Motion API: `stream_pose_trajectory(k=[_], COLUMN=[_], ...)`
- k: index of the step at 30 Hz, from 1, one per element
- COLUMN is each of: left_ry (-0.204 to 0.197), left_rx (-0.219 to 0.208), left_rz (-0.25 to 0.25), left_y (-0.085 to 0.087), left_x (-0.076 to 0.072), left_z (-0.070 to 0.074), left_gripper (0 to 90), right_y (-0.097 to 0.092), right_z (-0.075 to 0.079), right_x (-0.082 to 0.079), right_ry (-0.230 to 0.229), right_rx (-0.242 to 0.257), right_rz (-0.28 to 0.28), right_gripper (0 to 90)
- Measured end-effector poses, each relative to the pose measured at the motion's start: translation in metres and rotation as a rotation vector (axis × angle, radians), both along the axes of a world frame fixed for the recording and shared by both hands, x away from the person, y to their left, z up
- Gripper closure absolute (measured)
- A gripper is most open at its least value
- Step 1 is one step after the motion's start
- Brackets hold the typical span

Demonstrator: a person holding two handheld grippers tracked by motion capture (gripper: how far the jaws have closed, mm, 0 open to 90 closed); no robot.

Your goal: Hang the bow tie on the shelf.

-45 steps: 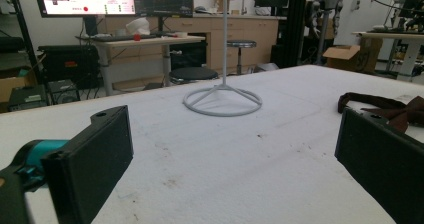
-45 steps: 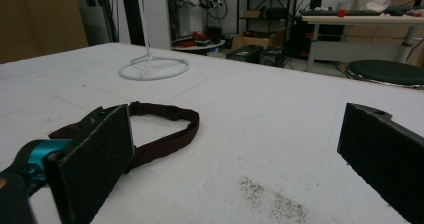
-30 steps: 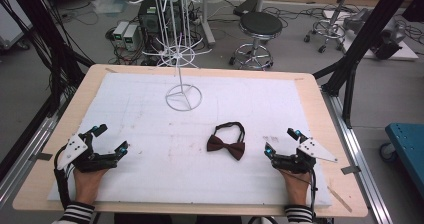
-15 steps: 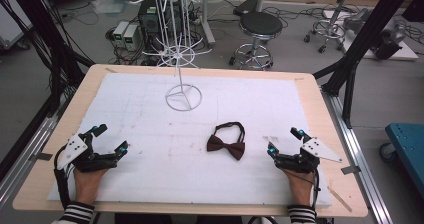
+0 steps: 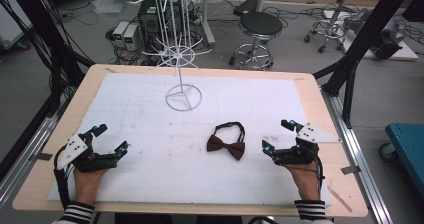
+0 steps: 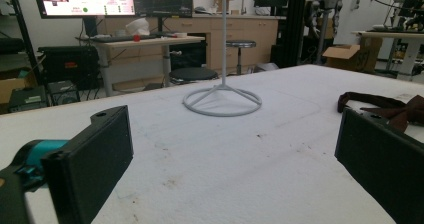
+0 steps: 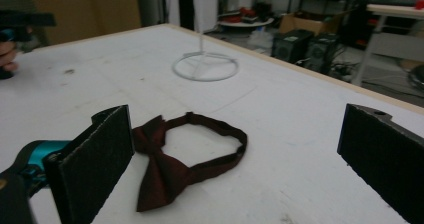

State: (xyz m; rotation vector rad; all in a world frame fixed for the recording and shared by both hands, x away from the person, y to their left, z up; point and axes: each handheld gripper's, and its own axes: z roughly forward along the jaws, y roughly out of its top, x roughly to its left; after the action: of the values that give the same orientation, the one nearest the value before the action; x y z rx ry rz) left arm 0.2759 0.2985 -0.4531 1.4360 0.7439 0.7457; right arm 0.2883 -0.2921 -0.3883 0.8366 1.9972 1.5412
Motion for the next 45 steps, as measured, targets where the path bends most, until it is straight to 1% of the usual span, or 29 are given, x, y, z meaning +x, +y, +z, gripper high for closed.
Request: stream_pose_trajectory(k=[3,4,5,6,7,8,9,12,13,14,18,19,20,21,22,23,24,25,27,28,29,30,31,34,39,40,41,42,45], left_ry=[0.001,0.001,0.0,0.0,0.0,0.0,0.001,0.0,0.001,0.0,0.001,0.001,0.002,0.001,0.002,0.001,0.001,0.002,0.001,0.001,0.0,0.001,0.001,0.001,0.002,0.001,0.001,0.001,0.001], left_rx=[-0.002,-0.001,0.0,0.0,0.001,0.0,-0.002,0.0,-0.001,-0.001,-0.002,-0.002,-0.002,-0.002,-0.002,-0.002,-0.002,-0.002,-0.002,-0.002,-0.001,-0.002,-0.003,-0.003,-0.002,-0.002,-0.003,-0.002,-0.001], left_rz=[0.001,0.0,-0.001,-0.001,-0.001,-0.001,0.0,0.0,0.0,-0.002,0.0,0.0,-0.001,0.0,0.0,0.0,0.001,0.0,0.0,0.001,0.0,0.0,0.0,0.001,0.0,0.001,0.001,0.001,0.001], left_y=[0.0,0.0,0.0,0.0,0.0,0.0,0.0,0.0,0.0,0.0,0.0,0.0,0.0,0.0,0.0,0.0,0.0,0.0,0.0,0.0,0.0,0.0,0.0,0.0,0.0,0.0,0.0,0.0,0.0], left_x=[0.0,0.0,0.0,0.0,0.0,0.0,0.0,0.0,0.0,0.0,0.0,0.0,0.0,0.0,0.0,0.0,0.0,0.0,0.0,0.0,0.0,0.0,0.0,0.0,0.0,0.0,0.0,0.0,0.0], left_z=[0.0,0.0,0.0,0.0,0.0,0.0,0.0,0.0,0.0,0.0,0.0,0.0,0.0,0.0,0.0,0.0,0.0,0.0,0.0,0.0,0.0,0.0,0.0,0.0,0.0,0.0,0.0,0.0,0.0], left_gripper=[2.4,2.5,2.5,2.4,2.4,2.4,2.4,2.4,2.4,2.4,2.4,2.4,2.4,2.4,2.5,2.5,2.4,2.4,2.4,2.4,2.4,2.4,2.4,2.4,2.5,2.4,2.4,2.5,2.4], right_y=[0.012,0.019,0.019,0.026,0.026,0.032,0.032,0.044,0.044,0.049,0.056,0.058,0.063,0.063,0.069,0.069,0.075,0.075,0.081,0.087,0.087,0.092,0.092,0.1,0.106,0.109,0.109,0.11,0.11], right_z=[0.011,0.018,0.018,0.024,0.024,0.03,0.03,0.037,0.037,0.039,0.041,0.041,0.042,0.042,0.041,0.041,0.041,0.041,0.039,0.037,0.037,0.035,0.035,0.029,0.023,0.02,0.02,0.018,0.015], right_x=[0.005,0.01,0.01,0.015,0.015,0.02,0.02,0.028,0.028,0.032,0.038,0.04,0.044,0.044,0.047,0.047,0.05,0.05,0.052,0.055,0.055,0.058,0.058,0.063,0.066,0.068,0.068,0.069,0.071], right_ry=[0.026,0.041,0.041,0.056,0.056,0.065,0.065,0.093,0.093,0.098,0.123,0.128,0.143,0.143,0.154,0.154,0.162,0.162,0.182,0.195,0.195,0.209,0.209,0.231,0.256,0.263,0.263,0.276,0.278], right_rx=[-0.039,-0.071,-0.071,-0.1,-0.1,-0.134,-0.134,-0.189,-0.189,-0.214,-0.231,-0.241,-0.272,-0.272,-0.305,-0.305,-0.332,-0.332,-0.354,-0.382,-0.382,-0.409,-0.409,-0.444,-0.466,-0.48,-0.48,-0.483,-0.49], right_rz=[0.062,0.097,0.097,0.121,0.121,0.14,0.14,0.177,0.177,0.197,0.224,0.23,0.248,0.248,0.268,0.268,0.288,0.288,0.306,0.327,0.327,0.353,0.353,0.378,0.388,0.407,0.407,0.436,0.455], right_gripper=[0.8,0.8,0.8,0.8,0.8,0.8,0.8,0.9,0.9,0.9,0.9,0.9,0.9,0.9,0.9,0.9,0.9,0.9,0.9,1.0,1.0,1.5,1.5,1.6,1.6,1.7,1.7,5.0,5.7])
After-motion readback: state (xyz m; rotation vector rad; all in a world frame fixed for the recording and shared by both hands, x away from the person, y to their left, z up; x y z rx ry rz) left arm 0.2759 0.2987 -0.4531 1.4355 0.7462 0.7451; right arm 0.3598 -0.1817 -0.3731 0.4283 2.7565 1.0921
